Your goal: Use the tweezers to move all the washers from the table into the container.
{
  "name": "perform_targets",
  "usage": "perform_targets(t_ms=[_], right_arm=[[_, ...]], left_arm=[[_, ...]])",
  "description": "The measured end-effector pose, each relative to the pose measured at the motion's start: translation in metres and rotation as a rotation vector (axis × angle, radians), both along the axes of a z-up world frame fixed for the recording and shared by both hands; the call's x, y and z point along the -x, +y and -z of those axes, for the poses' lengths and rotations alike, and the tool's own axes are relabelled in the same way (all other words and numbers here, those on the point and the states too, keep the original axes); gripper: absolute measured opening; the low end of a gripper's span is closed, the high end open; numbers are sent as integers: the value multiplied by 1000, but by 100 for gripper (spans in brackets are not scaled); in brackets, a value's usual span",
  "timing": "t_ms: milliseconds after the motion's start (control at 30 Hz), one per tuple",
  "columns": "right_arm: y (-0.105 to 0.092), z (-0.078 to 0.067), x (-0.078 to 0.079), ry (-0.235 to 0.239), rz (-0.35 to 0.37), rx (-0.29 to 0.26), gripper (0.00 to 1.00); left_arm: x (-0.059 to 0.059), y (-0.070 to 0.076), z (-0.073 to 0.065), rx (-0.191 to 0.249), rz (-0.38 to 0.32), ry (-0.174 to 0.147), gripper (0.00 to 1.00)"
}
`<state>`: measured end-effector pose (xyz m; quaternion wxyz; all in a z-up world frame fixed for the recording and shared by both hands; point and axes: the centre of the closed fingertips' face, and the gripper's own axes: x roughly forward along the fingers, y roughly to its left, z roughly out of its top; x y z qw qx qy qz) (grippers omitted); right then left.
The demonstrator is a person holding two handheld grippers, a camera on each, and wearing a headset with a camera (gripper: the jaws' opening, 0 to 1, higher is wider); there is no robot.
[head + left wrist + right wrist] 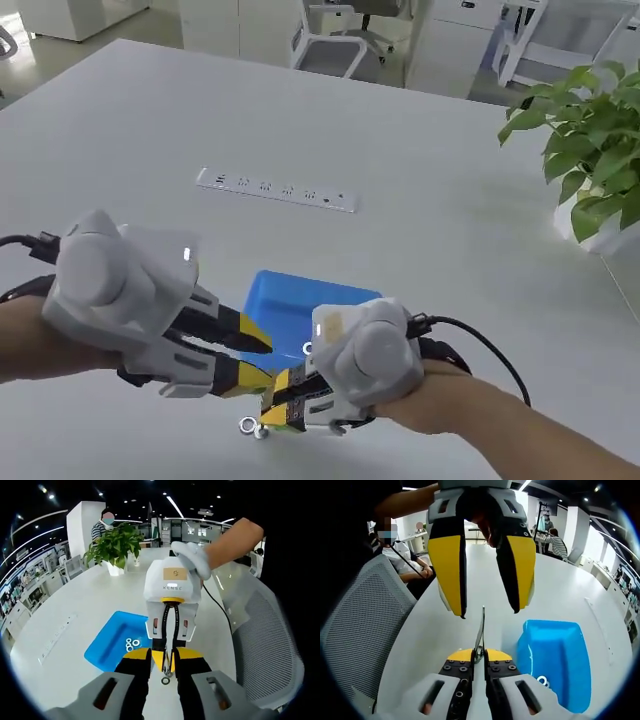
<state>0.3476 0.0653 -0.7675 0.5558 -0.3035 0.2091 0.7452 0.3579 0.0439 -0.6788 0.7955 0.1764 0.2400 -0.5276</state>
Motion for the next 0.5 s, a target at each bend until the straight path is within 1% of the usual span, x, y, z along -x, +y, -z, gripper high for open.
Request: perform_targets(t_ms=[133,167,200,233,267,300,367,400,500], right_arm=[[-1,-4,-1,-3,0,-1,8],[-1,-6,-2,-4,0,-3,8],[-2,-8,-2,-4,2,-5,8],[-2,-10,-3,-5,3,-6,8],[-3,-12,-3,-8,3,-7,8],[-3,-14,-4,-10,2,-8,8],[-4,-19,-4,-11,3,-11,8],[-5,-22,-5,-11,4,-15,8],[-6,-28,-6,-10,3,-19,8]], left_arm=[[1,3,-1,22,-20,4,34],[0,4,-1,35,-32,7,37],[0,4,-2,42,-39,8,44],[-1,5,-2,49,-49,-2,50],[-4,6,-3,57,-62,-21,55],[-3,7,-3,62,-67,-20,57],[-3,10,-4,83,-84,-10,57],[-3,10,-4,88,-89,-10,59],[-4,14,-5,101,-120,-10,67]])
